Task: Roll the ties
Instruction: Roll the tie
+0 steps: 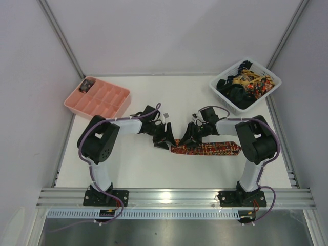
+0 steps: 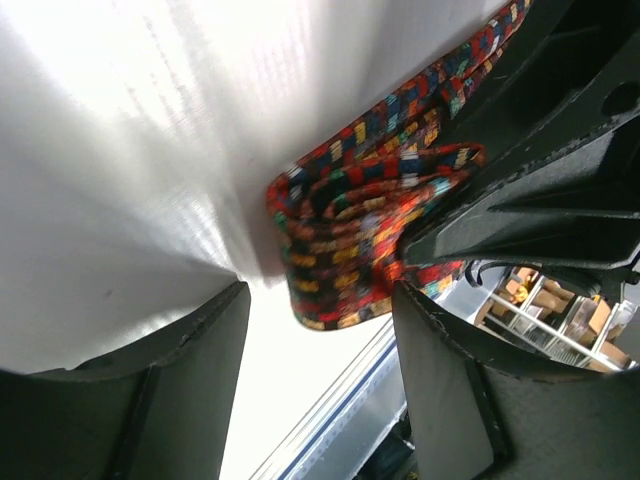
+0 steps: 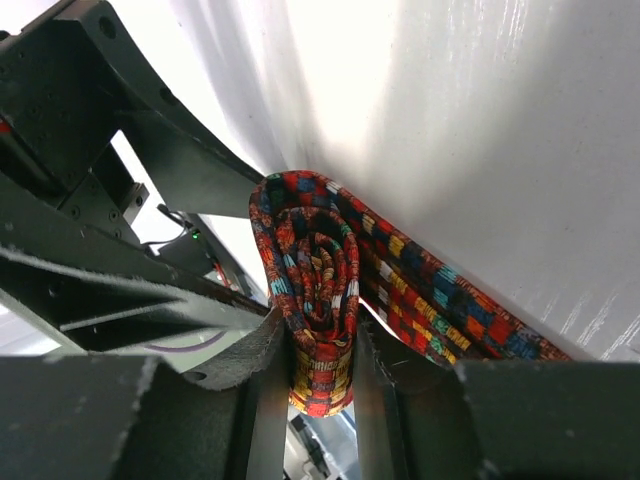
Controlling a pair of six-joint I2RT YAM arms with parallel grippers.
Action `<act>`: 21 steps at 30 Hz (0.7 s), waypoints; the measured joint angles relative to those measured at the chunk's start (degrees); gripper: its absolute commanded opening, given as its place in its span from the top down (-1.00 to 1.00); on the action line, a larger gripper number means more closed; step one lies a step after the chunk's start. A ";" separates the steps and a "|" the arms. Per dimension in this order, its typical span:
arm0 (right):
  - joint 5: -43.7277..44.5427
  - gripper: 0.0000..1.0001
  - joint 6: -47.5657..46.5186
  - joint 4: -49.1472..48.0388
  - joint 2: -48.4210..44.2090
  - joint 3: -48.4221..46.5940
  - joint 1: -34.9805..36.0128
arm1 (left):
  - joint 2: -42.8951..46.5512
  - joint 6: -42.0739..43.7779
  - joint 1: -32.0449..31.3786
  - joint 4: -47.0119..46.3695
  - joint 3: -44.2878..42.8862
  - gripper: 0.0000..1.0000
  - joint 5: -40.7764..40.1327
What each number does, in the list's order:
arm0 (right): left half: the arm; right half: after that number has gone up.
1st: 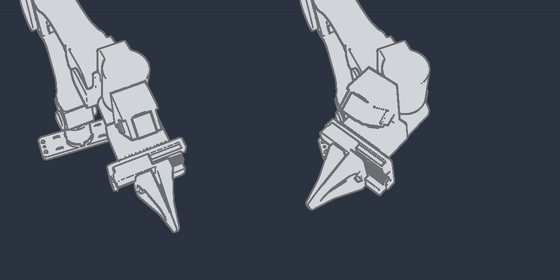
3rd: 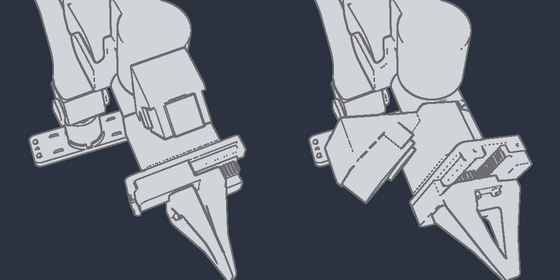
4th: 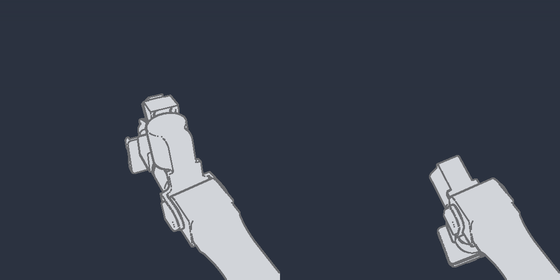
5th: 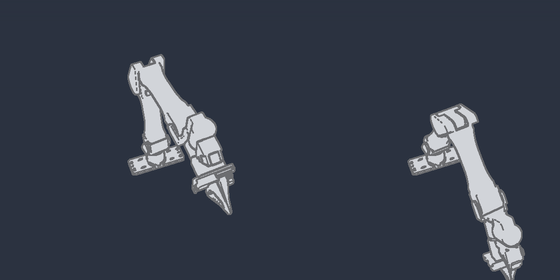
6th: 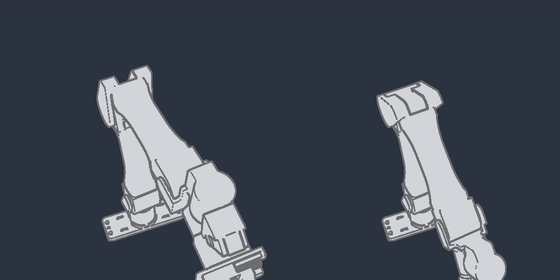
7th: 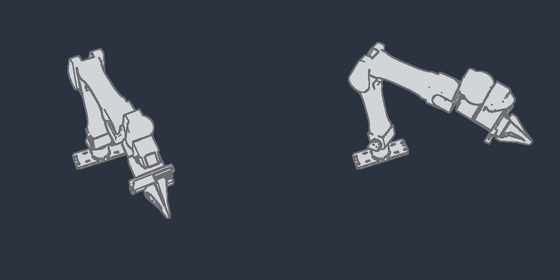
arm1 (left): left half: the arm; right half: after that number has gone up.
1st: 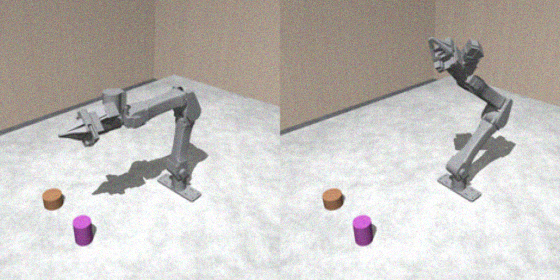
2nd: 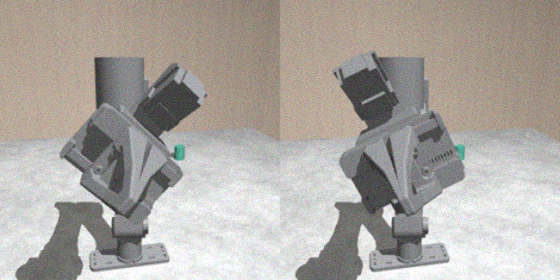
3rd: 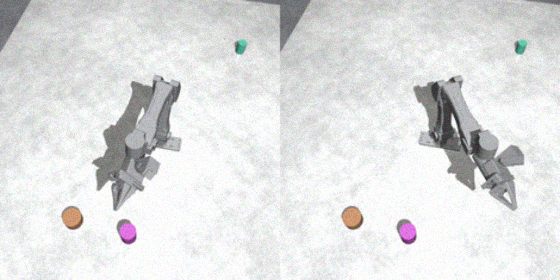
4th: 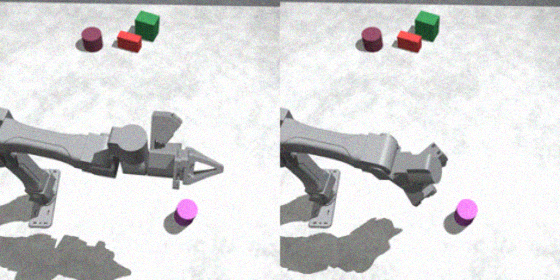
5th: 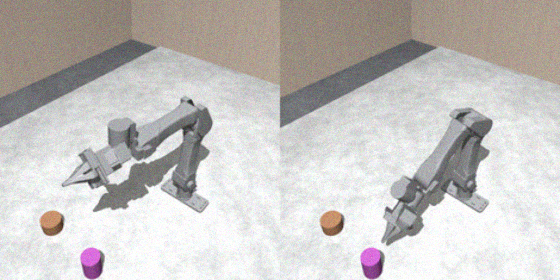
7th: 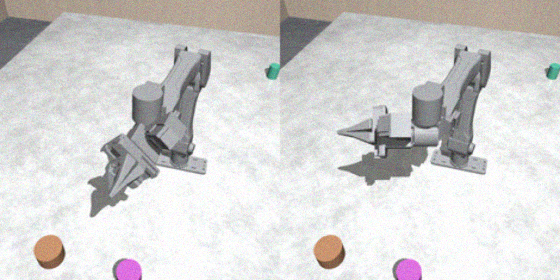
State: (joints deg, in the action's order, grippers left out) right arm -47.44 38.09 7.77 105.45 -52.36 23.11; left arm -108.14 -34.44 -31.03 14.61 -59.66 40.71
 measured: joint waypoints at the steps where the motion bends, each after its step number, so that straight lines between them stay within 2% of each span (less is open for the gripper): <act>1: -0.24 0.82 0.35 -0.24 -0.02 0.07 -0.07 | 0.35 0.00 0.37 0.00 0.35 -0.30 0.13; 5: -2.03 1.00 2.12 -3.26 -0.20 1.40 -0.24 | 1.84 -0.20 1.44 -1.25 1.55 -0.32 2.01; 13: -7.30 1.00 7.26 -14.58 -0.98 6.67 -0.85 | 3.30 -3.56 2.08 -10.05 5.25 -0.36 8.63; 21: -10.95 1.00 12.26 -25.70 -2.47 10.97 -1.68 | 3.72 -7.45 2.36 -18.91 8.63 -0.29 13.64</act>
State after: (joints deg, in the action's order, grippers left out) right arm -58.39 50.35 -17.93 102.98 -41.39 21.43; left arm -104.42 -41.89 -28.67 -4.29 -51.03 54.35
